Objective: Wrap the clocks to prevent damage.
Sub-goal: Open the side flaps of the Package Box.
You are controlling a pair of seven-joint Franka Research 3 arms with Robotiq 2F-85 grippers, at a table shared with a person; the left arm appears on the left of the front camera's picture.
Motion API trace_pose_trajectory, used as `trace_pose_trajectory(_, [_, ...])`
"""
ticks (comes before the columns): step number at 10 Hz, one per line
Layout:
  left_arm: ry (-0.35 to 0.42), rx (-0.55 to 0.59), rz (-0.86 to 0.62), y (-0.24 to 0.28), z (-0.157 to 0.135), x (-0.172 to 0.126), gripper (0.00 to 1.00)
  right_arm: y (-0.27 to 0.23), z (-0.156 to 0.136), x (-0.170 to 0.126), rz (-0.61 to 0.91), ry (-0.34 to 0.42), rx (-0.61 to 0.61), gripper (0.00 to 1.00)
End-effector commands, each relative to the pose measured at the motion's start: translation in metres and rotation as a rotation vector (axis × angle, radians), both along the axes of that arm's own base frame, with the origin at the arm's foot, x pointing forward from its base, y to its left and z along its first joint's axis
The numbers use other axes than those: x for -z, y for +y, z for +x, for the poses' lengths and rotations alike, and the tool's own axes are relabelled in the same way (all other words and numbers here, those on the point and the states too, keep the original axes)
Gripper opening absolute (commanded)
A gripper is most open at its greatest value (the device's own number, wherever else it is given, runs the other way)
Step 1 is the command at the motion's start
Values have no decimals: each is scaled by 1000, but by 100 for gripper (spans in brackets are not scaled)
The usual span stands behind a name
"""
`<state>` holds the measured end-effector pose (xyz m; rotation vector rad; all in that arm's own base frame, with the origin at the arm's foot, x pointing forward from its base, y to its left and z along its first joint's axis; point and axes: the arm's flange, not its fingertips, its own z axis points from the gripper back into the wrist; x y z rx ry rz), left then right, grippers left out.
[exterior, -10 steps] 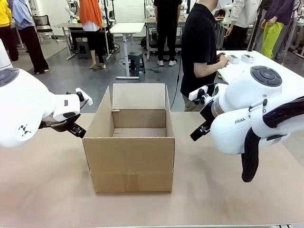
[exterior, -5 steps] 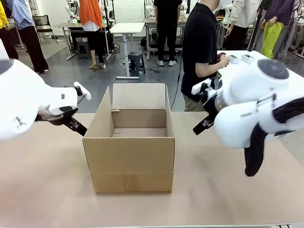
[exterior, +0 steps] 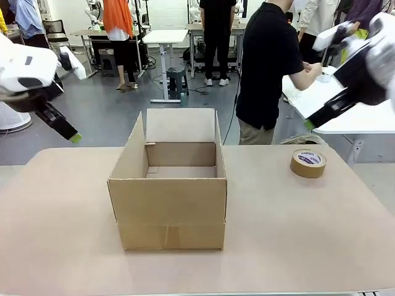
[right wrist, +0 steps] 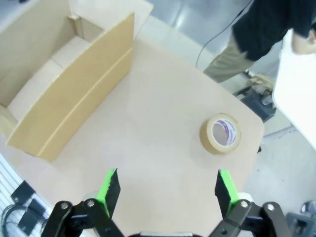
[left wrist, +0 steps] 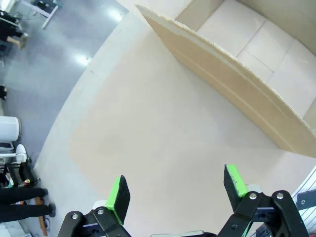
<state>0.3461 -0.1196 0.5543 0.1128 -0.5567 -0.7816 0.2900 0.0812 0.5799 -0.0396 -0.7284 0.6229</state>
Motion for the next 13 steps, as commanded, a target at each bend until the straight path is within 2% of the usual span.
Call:
trace_pose_trajectory(1, [-35,-44,33,5,-2,-8,100,-10,-25,-5,-59,-21,9,100])
trace_pose_trajectory(2, [0,0,0,0,0,0,100,0,0,0,0,0,0,100])
trace_pose_trajectory(8, [8,-2,12,0,-1,0,100,-2,-2,0,-20,8,2,100])
trace_pose_trajectory(9, [2,125,-58,16,-3,-13,100,-16,5,-10,-6,34,-167,100])
trace_pose_trajectory(10, [22,236,-71,28,3,-29,100,-28,12,-23,47,61,-279,100])
trace_pose_trajectory(11, [45,371,-105,42,14,-49,100,-42,22,-35,108,62,-347,100])
trace_pose_trajectory(12, [46,472,-151,60,17,-60,100,-67,31,-44,206,114,-432,100])
trace_pose_trajectory(13, [58,519,-163,74,23,-65,100,-92,43,-47,273,134,-485,100])
